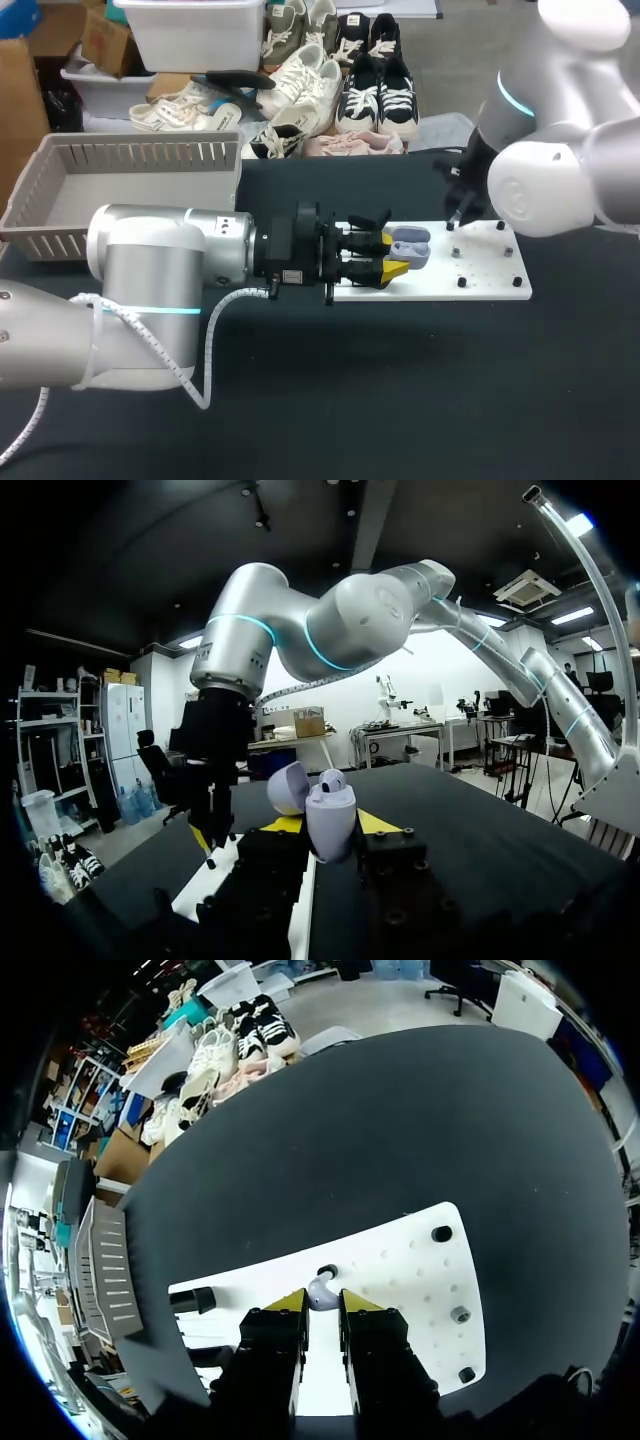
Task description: Pick up each earbud case from the left stands, insert the matching earbuds, close the lid, and place the case in the box.
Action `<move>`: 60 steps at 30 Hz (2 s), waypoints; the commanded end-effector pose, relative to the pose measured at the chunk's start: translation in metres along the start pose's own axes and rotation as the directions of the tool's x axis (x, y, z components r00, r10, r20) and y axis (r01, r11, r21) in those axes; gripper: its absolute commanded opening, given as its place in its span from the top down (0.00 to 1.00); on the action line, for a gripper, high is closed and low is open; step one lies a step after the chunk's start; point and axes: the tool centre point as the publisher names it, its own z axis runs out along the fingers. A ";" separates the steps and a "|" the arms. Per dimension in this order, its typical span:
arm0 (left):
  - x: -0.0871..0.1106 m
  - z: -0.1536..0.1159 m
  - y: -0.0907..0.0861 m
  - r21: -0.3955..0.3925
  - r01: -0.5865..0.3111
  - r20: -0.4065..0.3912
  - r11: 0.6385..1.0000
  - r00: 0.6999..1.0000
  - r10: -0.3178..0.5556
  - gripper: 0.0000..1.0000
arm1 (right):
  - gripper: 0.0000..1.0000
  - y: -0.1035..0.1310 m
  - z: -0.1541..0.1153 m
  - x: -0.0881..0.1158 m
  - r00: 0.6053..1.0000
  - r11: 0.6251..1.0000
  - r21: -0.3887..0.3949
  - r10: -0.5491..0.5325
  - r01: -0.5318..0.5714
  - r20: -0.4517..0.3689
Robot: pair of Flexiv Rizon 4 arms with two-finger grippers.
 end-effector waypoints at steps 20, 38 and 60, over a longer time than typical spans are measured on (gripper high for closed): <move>0.000 0.000 -0.001 -0.006 -0.001 0.000 1.000 1.000 0.001 1.00 | 1.00 -0.030 -0.119 0.043 0.986 0.998 -0.019 0.063 -0.061 0.153; 0.000 0.000 -0.001 -0.006 -0.001 0.000 1.000 1.000 0.001 1.00 | 1.00 -0.012 -0.192 0.128 0.991 0.997 0.051 -0.063 0.057 0.115; 0.000 0.000 -0.001 -0.006 -0.001 0.000 1.000 1.000 0.001 1.00 | 1.00 0.052 -0.198 0.199 0.913 0.918 -0.006 -0.394 0.396 -0.109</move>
